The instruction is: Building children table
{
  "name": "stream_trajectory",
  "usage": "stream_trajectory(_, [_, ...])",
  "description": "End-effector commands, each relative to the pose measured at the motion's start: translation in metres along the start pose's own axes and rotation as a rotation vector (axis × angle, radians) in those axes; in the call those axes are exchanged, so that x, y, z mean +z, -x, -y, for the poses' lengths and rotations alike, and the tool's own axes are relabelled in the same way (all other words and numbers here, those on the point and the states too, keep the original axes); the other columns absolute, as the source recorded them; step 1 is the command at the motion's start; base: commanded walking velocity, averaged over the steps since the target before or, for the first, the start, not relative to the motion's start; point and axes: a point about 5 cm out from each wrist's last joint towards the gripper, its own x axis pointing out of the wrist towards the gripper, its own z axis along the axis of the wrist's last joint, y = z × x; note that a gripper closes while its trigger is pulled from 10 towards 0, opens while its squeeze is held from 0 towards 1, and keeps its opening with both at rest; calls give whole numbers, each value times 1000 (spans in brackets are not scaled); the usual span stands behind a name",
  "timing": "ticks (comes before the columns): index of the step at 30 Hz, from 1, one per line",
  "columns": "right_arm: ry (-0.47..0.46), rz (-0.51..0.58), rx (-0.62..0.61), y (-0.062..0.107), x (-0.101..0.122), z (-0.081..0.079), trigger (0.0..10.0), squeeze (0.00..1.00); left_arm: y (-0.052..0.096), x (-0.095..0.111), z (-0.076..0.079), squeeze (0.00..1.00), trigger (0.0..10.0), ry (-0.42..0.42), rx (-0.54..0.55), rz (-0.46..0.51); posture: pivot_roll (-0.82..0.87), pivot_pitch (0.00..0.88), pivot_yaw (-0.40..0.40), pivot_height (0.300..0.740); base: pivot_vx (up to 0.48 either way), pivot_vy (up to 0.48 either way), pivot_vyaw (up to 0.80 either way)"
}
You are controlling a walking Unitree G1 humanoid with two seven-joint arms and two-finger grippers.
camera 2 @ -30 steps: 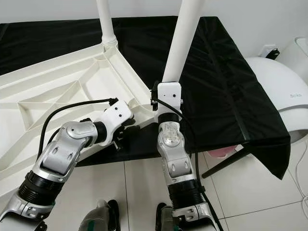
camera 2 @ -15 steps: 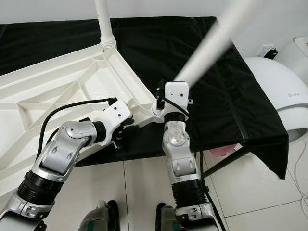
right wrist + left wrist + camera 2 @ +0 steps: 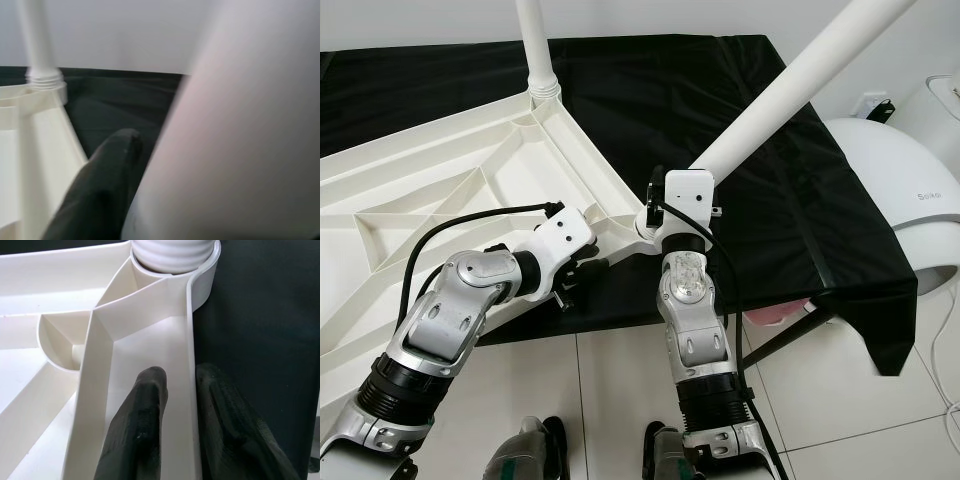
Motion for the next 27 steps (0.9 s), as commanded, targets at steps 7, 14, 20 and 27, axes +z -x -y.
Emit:
stream_trajectory(7, [14, 7, 26, -3, 1, 0, 10000, 0, 0, 0, -5, 0, 10000, -2, 78, 4, -102, 171, -38, 740, 0, 0, 0])
stream_trajectory(14, [18, 6, 28, -3, 0, 1, 10000, 0, 0, 0, -5, 0, 10000, 0, 78, 4, -102, 175, -39, 740, 0, 0, 0])
stream_trajectory(20, [17, -13, 26, -4, -3, 4, 10000, 0, 1, -1, -6, 0, 10000, 1, 79, 0, -103, 185, -29, 740, 0, 0, 0])
stream_trajectory(27, [31, -45, 26, -11, -9, 15, 10000, 0, 2, -1, -7, 0, 10000, -3, 78, -3, -104, 190, -23, 740, 0, 0, 0])
